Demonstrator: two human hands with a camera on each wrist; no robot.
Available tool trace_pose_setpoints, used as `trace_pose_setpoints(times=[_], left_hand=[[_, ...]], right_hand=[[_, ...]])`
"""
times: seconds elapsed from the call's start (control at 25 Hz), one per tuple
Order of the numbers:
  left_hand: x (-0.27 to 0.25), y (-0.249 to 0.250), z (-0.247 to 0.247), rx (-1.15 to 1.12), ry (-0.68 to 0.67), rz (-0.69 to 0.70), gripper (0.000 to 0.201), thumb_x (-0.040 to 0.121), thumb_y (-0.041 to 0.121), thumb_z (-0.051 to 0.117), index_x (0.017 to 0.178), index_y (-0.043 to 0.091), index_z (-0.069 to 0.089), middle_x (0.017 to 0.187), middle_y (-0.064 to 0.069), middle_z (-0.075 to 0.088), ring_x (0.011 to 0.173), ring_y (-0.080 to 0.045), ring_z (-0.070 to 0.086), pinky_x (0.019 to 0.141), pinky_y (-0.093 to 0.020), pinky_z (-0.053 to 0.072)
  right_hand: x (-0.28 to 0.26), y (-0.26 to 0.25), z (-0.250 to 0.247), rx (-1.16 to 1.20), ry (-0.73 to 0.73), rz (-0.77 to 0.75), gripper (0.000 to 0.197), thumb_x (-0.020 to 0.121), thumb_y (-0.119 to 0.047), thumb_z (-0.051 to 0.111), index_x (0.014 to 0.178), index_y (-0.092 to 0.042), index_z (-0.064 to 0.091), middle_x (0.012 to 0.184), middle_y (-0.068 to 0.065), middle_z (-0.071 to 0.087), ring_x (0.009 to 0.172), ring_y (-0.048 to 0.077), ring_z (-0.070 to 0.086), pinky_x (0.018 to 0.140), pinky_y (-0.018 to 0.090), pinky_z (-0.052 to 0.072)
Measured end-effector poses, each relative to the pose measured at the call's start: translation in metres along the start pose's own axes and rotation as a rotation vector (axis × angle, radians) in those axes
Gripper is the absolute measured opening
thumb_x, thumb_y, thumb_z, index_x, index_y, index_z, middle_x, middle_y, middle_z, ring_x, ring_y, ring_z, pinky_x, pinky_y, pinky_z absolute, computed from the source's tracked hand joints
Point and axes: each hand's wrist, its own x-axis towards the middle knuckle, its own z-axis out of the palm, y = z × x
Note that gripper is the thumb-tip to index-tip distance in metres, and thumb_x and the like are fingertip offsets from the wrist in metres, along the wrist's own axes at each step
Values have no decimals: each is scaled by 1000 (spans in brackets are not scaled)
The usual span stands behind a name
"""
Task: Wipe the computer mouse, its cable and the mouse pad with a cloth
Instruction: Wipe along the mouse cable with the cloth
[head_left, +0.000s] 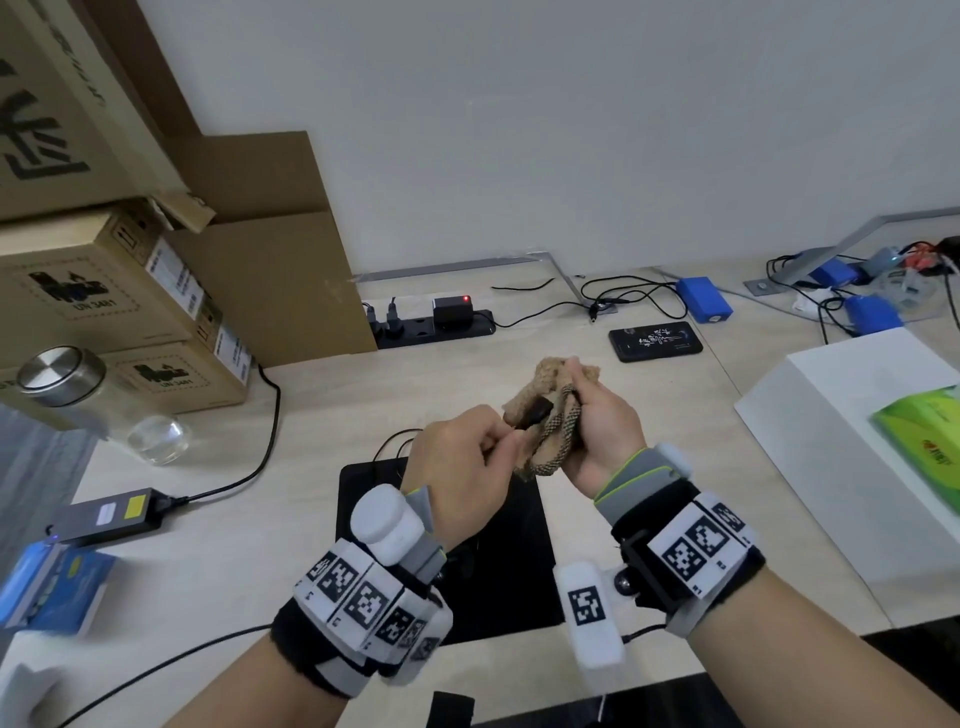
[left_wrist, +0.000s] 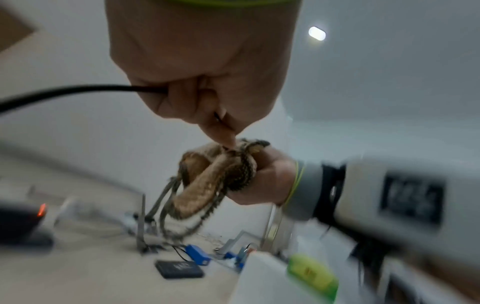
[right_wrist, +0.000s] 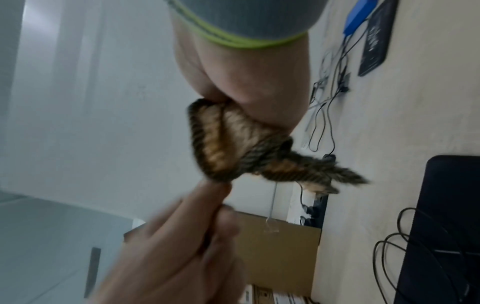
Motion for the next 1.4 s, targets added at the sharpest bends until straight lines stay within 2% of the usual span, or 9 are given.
trace_pose_setpoints(times=[0.16,0.24,0.36,0.48,0.6,0.84,1.0,1.2,1.4], left_hand=[[8,8,-7,-865,-44,-555,27,98,16,54,74,8,62,49,0,51,34,-5,30,37,-17,23],[11,12,-4,-1015,-108,-640,28,99,16,50,74,6,57,50,-2,46,32,-4,26,32,-14,19],[9,12,3,-955,-194,-668,28,99,16,52,73,6,57,55,-8,54,36,-9,45,34,-14,34],[10,2,7,-934,-254,-668,30,85,25,69,86,-5,65,76,-19,66,64,-27,64,60,-30,54],[12,-6,6,-903,-240,-650,46,75,36,72,93,-5,64,90,-25,60,84,-37,53,76,-50,39],[14,-31,9,-677,-258,-505,18,86,13,58,77,-2,59,66,-17,59,61,-25,49,62,-36,40],[16,-31,1,-586,-265,-434,37,94,5,57,59,15,52,42,4,48,39,-9,32,42,-18,27],[14,-72,-5,-321,-120,-455,26,95,22,59,70,14,59,49,5,55,40,-7,38,45,-21,33],[-37,-148,-3,245,-397,-470,37,80,48,72,87,23,46,84,7,58,78,-17,56,68,-30,42]], right_hand=[[-6,-4,-10,69,-274,129,58,83,-50,52,113,-1,61,99,19,66,87,29,63,85,45,48],[-14,3,-3,5,-379,107,57,86,-48,55,113,2,59,84,21,66,74,31,62,76,45,48],[-22,18,10,-262,-217,-197,21,89,-25,65,86,-4,63,68,12,65,62,24,62,66,40,53],[-20,18,17,-310,-121,-268,14,92,-16,61,82,-6,65,77,10,69,75,23,65,76,39,54],[-13,17,20,-267,-96,-165,24,95,-18,57,93,6,64,88,20,69,81,27,66,79,40,55],[1,24,19,-239,-54,-119,29,97,-23,54,94,4,65,92,22,69,84,29,67,79,42,56],[15,23,14,-222,46,-156,33,99,-24,51,96,6,63,87,20,68,75,28,66,69,37,57],[44,7,-11,-250,134,-209,31,92,-37,58,88,-7,67,94,25,68,90,38,67,87,55,54],[38,25,-30,-749,62,-406,37,91,-33,57,66,-6,53,57,-4,56,58,17,52,63,36,50]])
